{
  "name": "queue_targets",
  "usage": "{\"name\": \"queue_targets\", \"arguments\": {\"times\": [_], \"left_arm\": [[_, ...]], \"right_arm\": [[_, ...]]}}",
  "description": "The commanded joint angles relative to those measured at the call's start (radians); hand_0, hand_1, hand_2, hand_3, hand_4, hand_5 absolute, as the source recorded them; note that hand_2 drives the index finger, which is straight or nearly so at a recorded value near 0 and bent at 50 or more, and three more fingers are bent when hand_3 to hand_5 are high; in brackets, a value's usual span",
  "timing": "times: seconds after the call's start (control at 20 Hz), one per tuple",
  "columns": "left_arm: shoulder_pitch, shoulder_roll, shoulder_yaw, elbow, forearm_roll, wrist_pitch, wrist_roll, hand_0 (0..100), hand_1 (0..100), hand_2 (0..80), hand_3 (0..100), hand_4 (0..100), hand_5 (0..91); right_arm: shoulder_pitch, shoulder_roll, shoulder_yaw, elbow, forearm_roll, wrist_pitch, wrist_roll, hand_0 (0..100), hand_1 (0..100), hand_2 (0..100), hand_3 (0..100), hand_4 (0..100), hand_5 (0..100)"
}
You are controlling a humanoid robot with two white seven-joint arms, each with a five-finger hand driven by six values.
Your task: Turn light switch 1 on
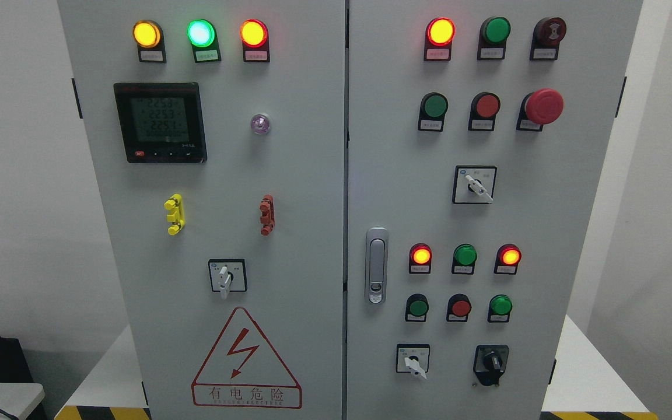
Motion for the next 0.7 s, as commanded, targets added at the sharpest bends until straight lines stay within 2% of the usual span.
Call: {"name": "queue_targets", "arguments": {"times": [0.0,0.65], "left_arm": [[0.003,-0.026,0.004,-0.001,0.003,0.002,0.003,52,0,0.0,0,3,0.0],[0.006,-0.026,0.021,-0.001,0.009,0.000,0.001,52,0,0.0,0,3,0.0]], "right_arm": [[0.001,-0.001,0.017,0.000,-0.025,0.001,0.000,12,39,0,0,0,0],[-0.001,-0.001,0.017,0.000,-0.025,0.001,0.000,12,39,0,0,0,0]]}}
